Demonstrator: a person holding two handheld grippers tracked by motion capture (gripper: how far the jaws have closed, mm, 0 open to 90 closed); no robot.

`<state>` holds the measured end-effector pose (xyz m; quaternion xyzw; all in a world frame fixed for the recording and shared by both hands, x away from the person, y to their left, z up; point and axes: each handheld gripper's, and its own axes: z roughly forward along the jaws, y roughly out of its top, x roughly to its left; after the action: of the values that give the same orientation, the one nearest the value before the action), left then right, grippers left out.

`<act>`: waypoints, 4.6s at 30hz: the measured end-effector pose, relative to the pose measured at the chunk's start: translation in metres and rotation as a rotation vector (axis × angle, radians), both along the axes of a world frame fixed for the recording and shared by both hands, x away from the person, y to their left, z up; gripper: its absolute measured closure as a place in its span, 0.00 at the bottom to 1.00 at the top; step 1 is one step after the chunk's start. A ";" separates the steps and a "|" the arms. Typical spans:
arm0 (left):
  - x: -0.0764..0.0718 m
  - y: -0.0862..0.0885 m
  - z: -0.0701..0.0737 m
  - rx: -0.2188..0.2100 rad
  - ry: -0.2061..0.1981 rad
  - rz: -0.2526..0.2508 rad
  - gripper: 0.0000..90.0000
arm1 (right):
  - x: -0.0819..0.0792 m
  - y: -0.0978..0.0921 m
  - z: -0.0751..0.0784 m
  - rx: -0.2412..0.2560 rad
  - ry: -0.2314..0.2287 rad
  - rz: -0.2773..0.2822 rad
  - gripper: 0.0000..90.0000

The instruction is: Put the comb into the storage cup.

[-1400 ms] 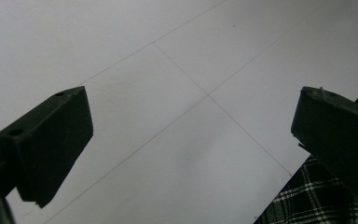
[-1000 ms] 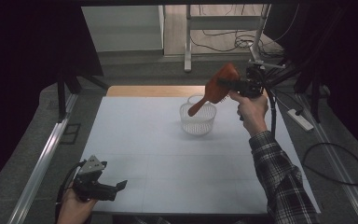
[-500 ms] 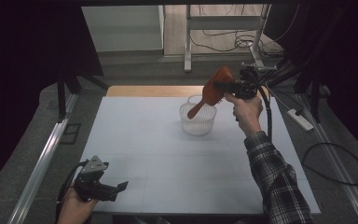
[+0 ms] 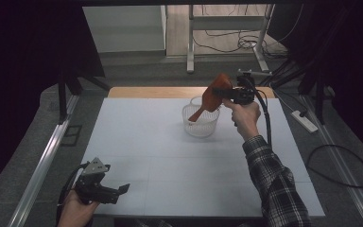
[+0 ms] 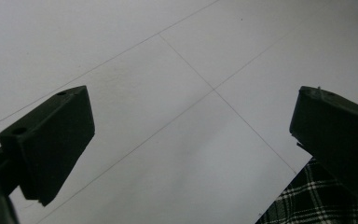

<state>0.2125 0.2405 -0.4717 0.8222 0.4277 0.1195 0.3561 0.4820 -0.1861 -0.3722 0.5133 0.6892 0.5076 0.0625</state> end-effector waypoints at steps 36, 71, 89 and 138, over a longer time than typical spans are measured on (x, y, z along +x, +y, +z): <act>0.000 -0.001 0.000 0.008 0.003 -0.002 0.01 | 0.001 -0.006 -0.038 -0.001 0.046 -0.006 0.60; 0.001 -0.003 -0.001 0.023 0.008 -0.011 0.01 | 0.001 -0.015 -0.046 -0.045 0.013 -0.035 0.42; 0.001 -0.003 -0.001 0.027 0.010 -0.013 0.01 | -0.001 -0.013 -0.043 -0.114 -0.019 -0.022 0.23; 0.000 -0.003 0.000 0.023 0.008 -0.010 0.01 | -0.027 -0.016 -0.020 -0.314 -0.102 0.082 0.03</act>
<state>0.2130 0.2378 -0.4720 0.8289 0.4237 0.1193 0.3452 0.4547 -0.2023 -0.3921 0.4421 0.7764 0.4213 0.1559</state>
